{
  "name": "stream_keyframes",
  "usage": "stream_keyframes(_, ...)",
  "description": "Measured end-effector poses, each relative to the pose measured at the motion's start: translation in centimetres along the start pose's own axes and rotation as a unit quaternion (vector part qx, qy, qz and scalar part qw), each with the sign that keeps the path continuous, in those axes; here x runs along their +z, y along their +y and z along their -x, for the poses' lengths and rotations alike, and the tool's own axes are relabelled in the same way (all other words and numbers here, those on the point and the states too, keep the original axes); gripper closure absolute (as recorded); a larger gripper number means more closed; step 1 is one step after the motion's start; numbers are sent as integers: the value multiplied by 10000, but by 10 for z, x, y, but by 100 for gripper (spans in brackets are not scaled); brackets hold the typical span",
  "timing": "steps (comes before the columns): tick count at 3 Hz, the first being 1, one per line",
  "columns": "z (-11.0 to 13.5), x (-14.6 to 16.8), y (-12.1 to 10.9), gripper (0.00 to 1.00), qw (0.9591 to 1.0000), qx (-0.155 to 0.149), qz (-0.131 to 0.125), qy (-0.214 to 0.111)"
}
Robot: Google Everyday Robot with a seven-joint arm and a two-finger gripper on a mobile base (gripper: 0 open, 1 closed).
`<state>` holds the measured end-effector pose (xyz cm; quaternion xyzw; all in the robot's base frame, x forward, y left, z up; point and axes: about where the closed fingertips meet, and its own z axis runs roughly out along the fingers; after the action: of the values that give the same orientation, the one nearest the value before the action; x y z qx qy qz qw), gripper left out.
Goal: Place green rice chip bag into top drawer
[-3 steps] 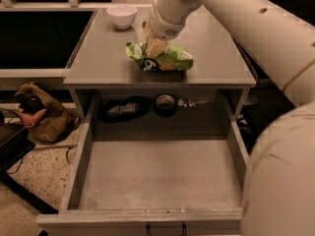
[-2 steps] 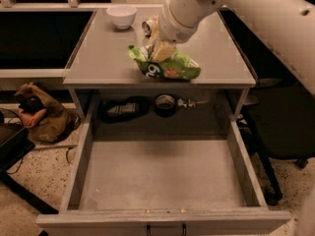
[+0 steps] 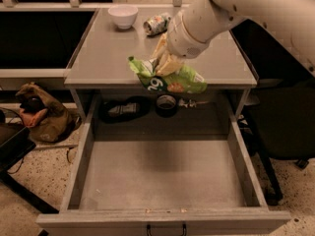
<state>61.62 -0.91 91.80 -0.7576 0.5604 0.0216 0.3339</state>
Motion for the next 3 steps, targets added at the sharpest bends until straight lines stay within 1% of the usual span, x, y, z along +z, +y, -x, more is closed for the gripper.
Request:
stream_keyframes(1, 1, 15, 25, 100, 9993, 189, 53, -315)
stream_keyframes(3, -3, 15, 58, 100, 9987, 358, 79, -345)
